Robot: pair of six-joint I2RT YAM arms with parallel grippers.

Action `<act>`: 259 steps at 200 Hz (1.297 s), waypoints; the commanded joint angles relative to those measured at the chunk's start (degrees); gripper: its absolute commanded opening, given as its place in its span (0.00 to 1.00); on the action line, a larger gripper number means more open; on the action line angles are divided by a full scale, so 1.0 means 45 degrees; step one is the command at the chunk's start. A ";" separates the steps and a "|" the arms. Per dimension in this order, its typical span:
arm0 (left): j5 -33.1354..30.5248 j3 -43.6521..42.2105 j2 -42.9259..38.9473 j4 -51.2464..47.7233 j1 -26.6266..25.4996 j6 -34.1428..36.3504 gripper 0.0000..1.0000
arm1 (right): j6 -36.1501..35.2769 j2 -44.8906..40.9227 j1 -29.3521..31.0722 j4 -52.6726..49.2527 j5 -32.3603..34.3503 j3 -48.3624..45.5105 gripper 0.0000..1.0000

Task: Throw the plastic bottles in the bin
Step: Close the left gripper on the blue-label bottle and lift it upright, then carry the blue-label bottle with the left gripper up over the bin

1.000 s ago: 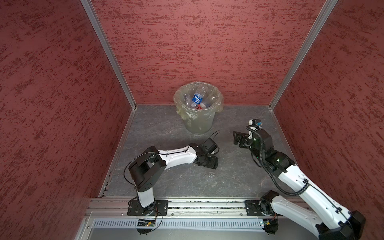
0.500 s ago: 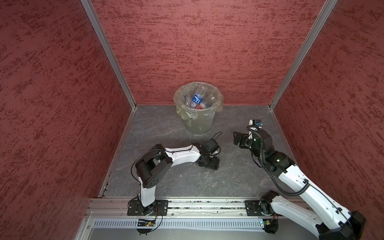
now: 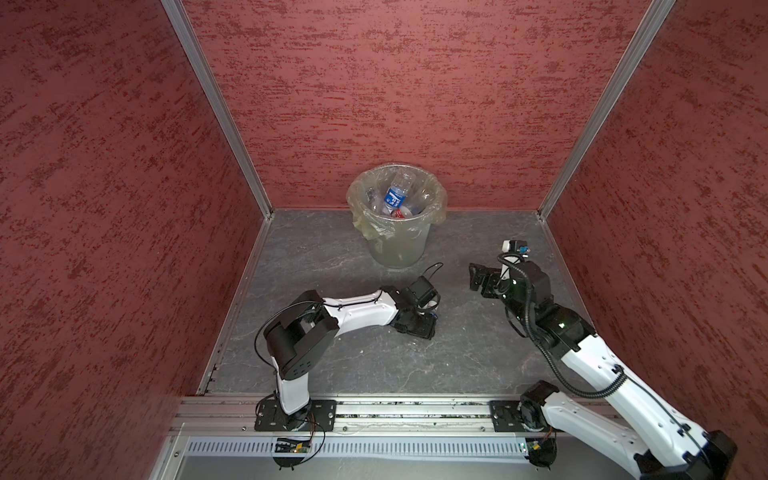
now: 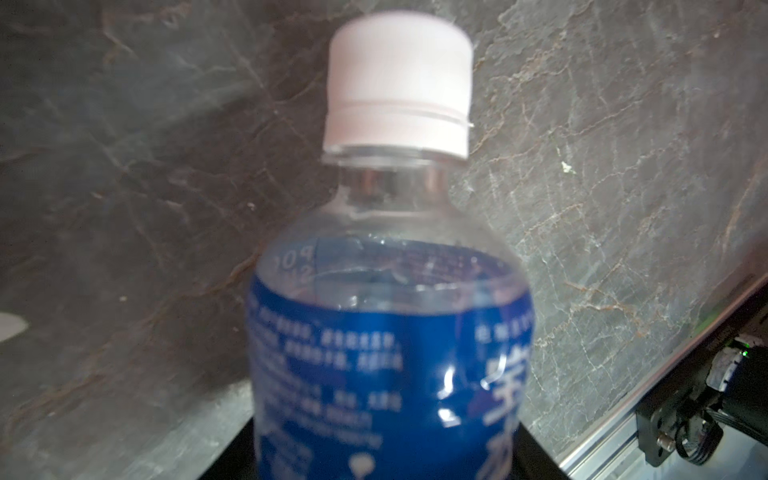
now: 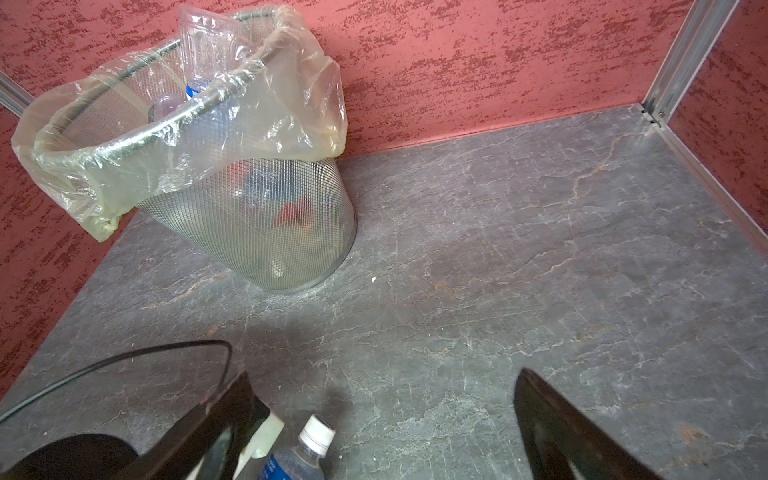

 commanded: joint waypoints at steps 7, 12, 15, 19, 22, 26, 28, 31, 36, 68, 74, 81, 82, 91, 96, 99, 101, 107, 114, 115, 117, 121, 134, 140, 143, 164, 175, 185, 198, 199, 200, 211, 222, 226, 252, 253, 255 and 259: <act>-0.0610 -0.0381 -0.1191 0.0619 0.0031 0.0193 0.62 | 0.0235 -0.0138 -0.0126 -0.0090 0.0061 -0.0262 0.98; -0.0657 -0.0474 -0.1371 0.0707 0.0024 0.0210 0.61 | 0.0252 -0.0153 -0.0127 -0.0081 0.0040 -0.0255 0.98; -0.0701 -0.0549 -0.1469 0.0753 0.0022 0.0202 0.61 | 0.0254 -0.0153 -0.0127 -0.0061 0.0023 -0.0283 0.98; -0.0741 -0.0626 -0.1584 0.0815 0.0013 0.0214 0.61 | 0.0255 -0.0154 -0.0128 -0.0045 0.0003 -0.0301 0.98; -0.0770 -0.0699 -0.1694 0.0867 0.0013 0.0212 0.61 | 0.0267 -0.0171 -0.0134 -0.0032 -0.0001 -0.0318 0.98; -0.0797 -0.0772 -0.1821 0.0933 0.0029 0.0210 0.61 | 0.0288 -0.0171 -0.0124 0.0002 -0.0012 -0.0357 0.99; -0.0830 -0.0827 -0.1895 0.0966 0.0027 0.0211 0.60 | 0.0292 -0.0158 -0.0129 0.0007 -0.0019 -0.0377 0.98; -0.0842 -0.0883 -0.1984 0.1025 0.0029 0.0205 0.60 | 0.0311 -0.0166 -0.0124 0.0021 -0.0021 -0.0394 0.98; -0.0888 -0.0993 -0.2114 0.1108 0.0025 0.0205 0.60 | 0.0330 -0.0172 -0.0127 0.0064 -0.0021 -0.0424 0.98; -0.1117 -0.1784 -0.3342 0.1851 0.0018 0.0327 0.57 | 0.0411 -0.0081 -0.0124 0.0238 -0.0157 -0.0597 0.98; -0.1167 -0.1945 -0.3628 0.2011 0.0026 0.0368 0.57 | 0.0411 -0.0056 -0.0125 0.0262 -0.0168 -0.0601 0.98; -0.1235 -0.2114 -0.3977 0.2180 0.0022 0.0432 0.57 | 0.0411 -0.0003 -0.0132 0.0297 -0.0196 -0.0594 0.98; -0.1250 -0.2160 -0.4029 0.2206 0.0017 0.0432 0.57 | 0.0411 0.0000 -0.0137 0.0299 -0.0187 -0.0590 0.98; -0.1411 -0.2376 -0.4448 0.2390 0.0021 0.0486 0.57 | 0.0411 0.0082 -0.0124 0.0330 -0.0212 -0.0589 0.98; -0.1501 -0.2491 -0.4669 0.2477 0.0032 0.0501 0.57 | 0.0406 0.0114 -0.0124 0.0358 -0.0226 -0.0581 0.98; -0.1553 -0.2556 -0.4819 0.2527 0.0028 0.0524 0.57 | 0.0393 0.0136 -0.0114 0.0375 -0.0232 -0.0568 0.98; -0.1571 -0.2611 -0.4915 0.2551 0.0031 0.0519 0.57 | 0.0392 0.0154 -0.0126 0.0389 -0.0245 -0.0557 0.98; -0.1753 -0.2723 -0.5217 0.2614 0.0005 0.0574 0.56 | 0.0386 0.0196 -0.0124 0.0428 -0.0263 -0.0566 0.98; -0.1998 -0.2950 -0.5632 0.2776 -0.0034 0.0601 0.57 | 0.0392 0.0253 -0.0119 0.0474 -0.0302 -0.0545 0.98; -0.2042 -0.2988 -0.5697 0.2817 -0.0040 0.0605 0.57 | 0.0391 0.0265 -0.0121 0.0476 -0.0308 -0.0546 0.98; -0.2074 -0.3065 -0.5803 0.2877 -0.0039 0.0617 0.56 | 0.0391 0.0283 -0.0113 0.0477 -0.0322 -0.0547 0.98; -0.2127 -0.3198 -0.6058 0.3020 -0.0044 0.0635 0.56 | 0.0388 0.0312 -0.0123 0.0513 -0.0348 -0.0532 0.98; -0.2403 -0.3582 -0.6819 0.3291 -0.0065 0.0686 0.56 | 0.0410 0.0426 -0.0119 0.0608 -0.0406 -0.0509 0.98; -0.2556 -0.3704 -0.7135 0.3331 -0.0063 0.0738 0.56 | 0.0411 0.0484 -0.0133 0.0633 -0.0430 -0.0508 0.98; -0.2652 -0.3753 -0.7278 0.3327 -0.0045 0.0764 0.56 | 0.0428 0.0515 -0.0125 0.0663 -0.0458 -0.0510 0.98; -0.3110 -0.4024 -0.8236 0.3300 -0.0065 0.0986 0.57 | 0.0450 0.0700 -0.0125 0.0815 -0.0568 -0.0462 0.98; -0.3365 -0.4151 -0.8795 0.3292 -0.0065 0.1091 0.56 | 0.0450 0.0800 -0.0126 0.0874 -0.0631 -0.0434 0.98; -0.3563 -0.4286 -0.9256 0.3266 -0.0033 0.1207 0.56 | 0.0430 0.0896 -0.0125 0.0909 -0.0674 -0.0395 0.98; -0.3843 -0.4351 -0.9799 0.3145 -0.0047 0.1316 0.56 | 0.0413 0.1051 -0.0131 0.0950 -0.0711 -0.0333 0.98; -0.3862 -0.4353 -0.9840 0.3129 -0.0037 0.1323 0.56 | 0.0412 0.1054 -0.0127 0.0958 -0.0718 -0.0313 0.98; -0.3892 -0.4344 -0.9890 0.3120 -0.0041 0.1337 0.57 | 0.0411 0.1066 -0.0126 0.0962 -0.0721 -0.0303 0.98; -0.4063 -0.4355 -1.0329 0.2985 -0.0045 0.1416 0.56 | 0.0394 0.1211 -0.0129 0.1020 -0.0761 -0.0256 0.98; -0.4198 -0.4371 -1.0750 0.2900 -0.0047 0.1486 0.57 | 0.0392 0.1318 -0.0124 0.1062 -0.0834 -0.0164 0.98; -0.4268 -0.4388 -1.0901 0.2839 -0.0046 0.1504 0.56 | 0.0391 0.1366 -0.0126 0.1097 -0.0847 -0.0153 0.98; -0.4761 -0.4555 -1.2075 0.2662 -0.0046 0.1563 0.56 | 0.0392 0.1637 -0.0126 0.1288 -0.1010 -0.0031 0.98; -0.4780 -0.4552 -1.2121 0.2662 -0.0046 0.1564 0.56 | 0.0392 0.1660 -0.0125 0.1283 -0.1023 -0.0025 0.98; -0.4819 -0.4594 -1.2175 0.2643 -0.0031 0.1575 0.56 | 0.0391 0.1687 -0.0124 0.1309 -0.1019 -0.0021 0.98; -0.4871 -0.4657 -1.2362 0.2643 -0.0023 0.1609 0.56 | 0.0391 0.1733 -0.0124 0.1334 -0.1043 0.0006 0.98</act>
